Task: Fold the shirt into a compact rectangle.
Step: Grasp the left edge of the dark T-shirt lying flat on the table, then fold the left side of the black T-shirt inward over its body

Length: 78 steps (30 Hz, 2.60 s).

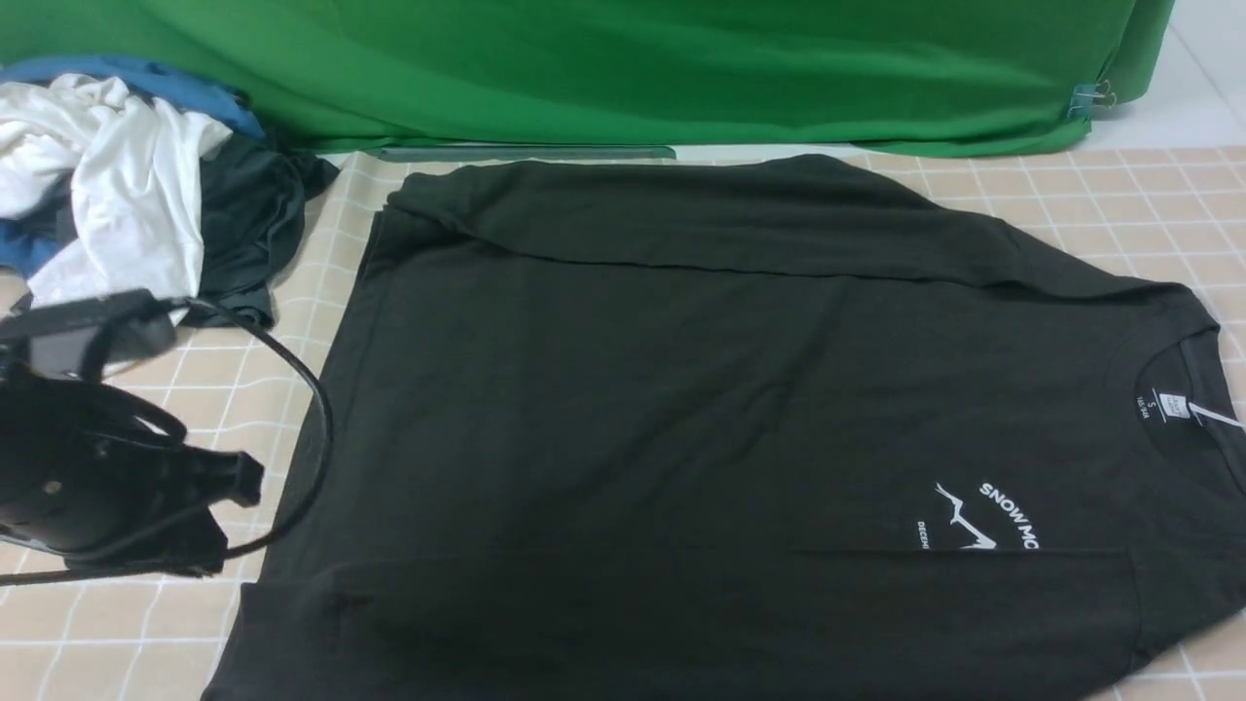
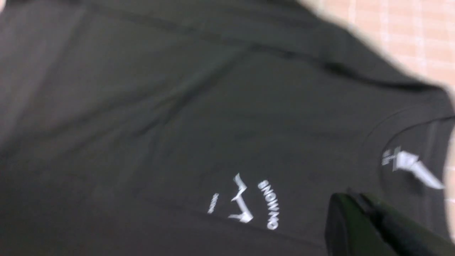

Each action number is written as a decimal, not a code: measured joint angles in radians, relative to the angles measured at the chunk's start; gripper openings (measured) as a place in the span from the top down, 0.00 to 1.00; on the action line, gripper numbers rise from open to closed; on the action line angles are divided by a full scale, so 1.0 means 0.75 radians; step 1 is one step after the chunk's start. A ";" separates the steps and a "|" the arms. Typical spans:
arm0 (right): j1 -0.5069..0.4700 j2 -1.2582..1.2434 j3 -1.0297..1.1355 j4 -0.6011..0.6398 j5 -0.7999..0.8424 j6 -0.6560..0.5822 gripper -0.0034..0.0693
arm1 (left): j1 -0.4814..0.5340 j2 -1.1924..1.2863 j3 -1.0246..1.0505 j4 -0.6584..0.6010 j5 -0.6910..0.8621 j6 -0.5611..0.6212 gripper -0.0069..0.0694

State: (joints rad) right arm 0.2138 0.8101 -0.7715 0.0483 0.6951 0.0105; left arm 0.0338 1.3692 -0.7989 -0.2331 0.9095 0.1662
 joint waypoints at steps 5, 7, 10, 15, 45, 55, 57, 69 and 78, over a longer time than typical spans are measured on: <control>0.058 0.063 0.000 0.016 -0.049 -0.014 0.90 | -0.116 0.088 0.000 0.092 -0.093 -0.005 0.88; 0.070 0.076 0.000 0.028 -0.072 -0.014 0.90 | -0.141 0.111 0.000 0.108 -0.119 -0.014 0.87; 0.082 0.085 0.000 0.040 -0.093 -0.014 0.90 | -0.152 0.141 0.000 0.153 -0.138 -0.072 0.80; 0.085 0.085 -0.002 0.046 -0.127 -0.029 0.90 | -0.152 0.198 0.000 0.204 -0.197 -0.120 0.59; 0.085 0.085 -0.003 0.046 -0.162 -0.046 0.90 | -0.153 0.182 -0.154 0.152 -0.028 -0.065 0.87; 0.085 0.085 -0.003 0.046 -0.205 -0.046 0.90 | -0.153 0.138 -0.395 0.108 -0.056 -0.008 0.87; 0.085 0.085 -0.003 0.046 -0.215 -0.046 0.90 | -0.153 0.170 -0.448 0.108 -0.057 -0.004 0.87; 0.085 0.158 -0.003 0.046 -0.218 -0.046 0.89 | -0.153 0.443 -0.694 0.181 -0.165 0.000 0.87; 0.085 0.206 -0.003 0.047 -0.211 -0.046 0.89 | -0.153 0.561 -0.765 0.224 -0.348 -0.012 0.87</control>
State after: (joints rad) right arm 0.2775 0.9647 -0.7737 0.0839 0.5367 -0.0238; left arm -0.0812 1.7903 -1.3726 -0.0650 0.6486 0.1575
